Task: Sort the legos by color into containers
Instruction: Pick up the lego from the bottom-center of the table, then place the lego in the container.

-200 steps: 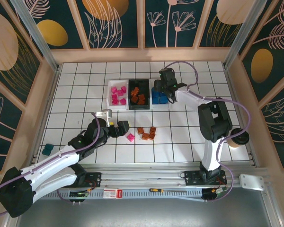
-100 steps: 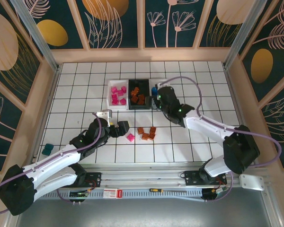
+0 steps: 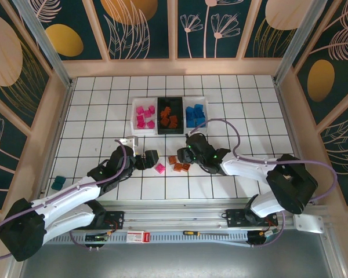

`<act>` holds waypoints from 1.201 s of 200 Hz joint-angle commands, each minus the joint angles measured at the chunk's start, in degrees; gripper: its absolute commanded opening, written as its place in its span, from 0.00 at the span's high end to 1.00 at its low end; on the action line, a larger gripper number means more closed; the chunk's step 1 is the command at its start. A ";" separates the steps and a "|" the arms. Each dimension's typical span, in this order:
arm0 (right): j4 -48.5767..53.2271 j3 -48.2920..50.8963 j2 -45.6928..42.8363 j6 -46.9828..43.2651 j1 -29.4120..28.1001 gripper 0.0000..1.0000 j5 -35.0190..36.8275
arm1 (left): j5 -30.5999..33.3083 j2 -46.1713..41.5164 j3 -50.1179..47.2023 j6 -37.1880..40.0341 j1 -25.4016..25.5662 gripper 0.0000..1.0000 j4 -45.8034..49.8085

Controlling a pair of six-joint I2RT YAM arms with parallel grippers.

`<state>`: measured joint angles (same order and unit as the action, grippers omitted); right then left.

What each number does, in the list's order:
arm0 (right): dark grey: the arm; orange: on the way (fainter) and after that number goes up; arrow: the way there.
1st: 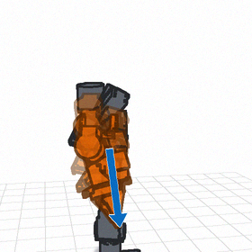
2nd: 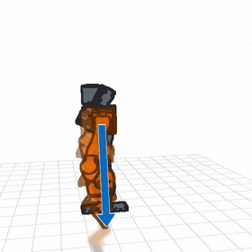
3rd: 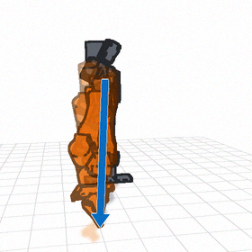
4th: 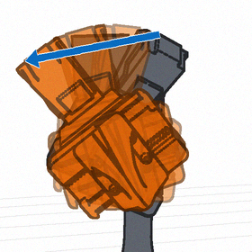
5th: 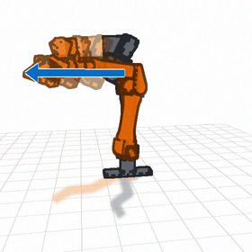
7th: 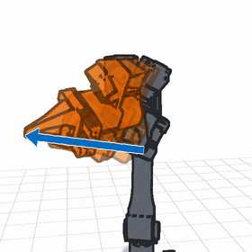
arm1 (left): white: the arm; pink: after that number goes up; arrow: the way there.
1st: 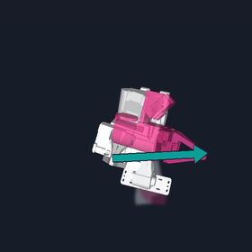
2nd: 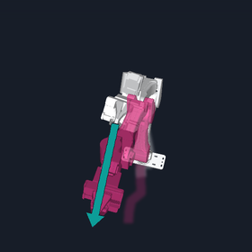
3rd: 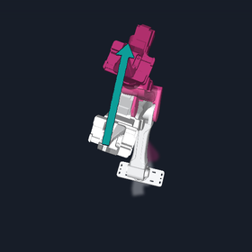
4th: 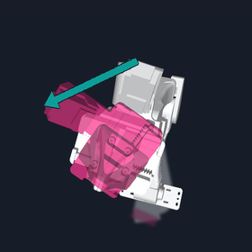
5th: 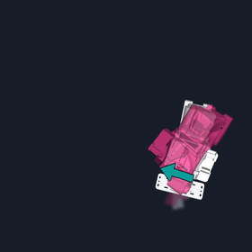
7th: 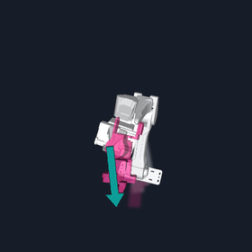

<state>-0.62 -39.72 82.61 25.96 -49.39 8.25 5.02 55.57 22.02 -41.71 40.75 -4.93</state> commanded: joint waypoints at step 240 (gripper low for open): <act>-5.29 -34.82 27.58 -7.16 8.16 0.77 -4.81 | -1.41 -0.20 0.04 0.17 -0.32 0.01 1.38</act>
<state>-6.81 -67.61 102.10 22.22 -43.72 5.45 4.51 56.07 21.30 -41.87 40.75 -5.21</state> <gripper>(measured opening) 0.286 0.988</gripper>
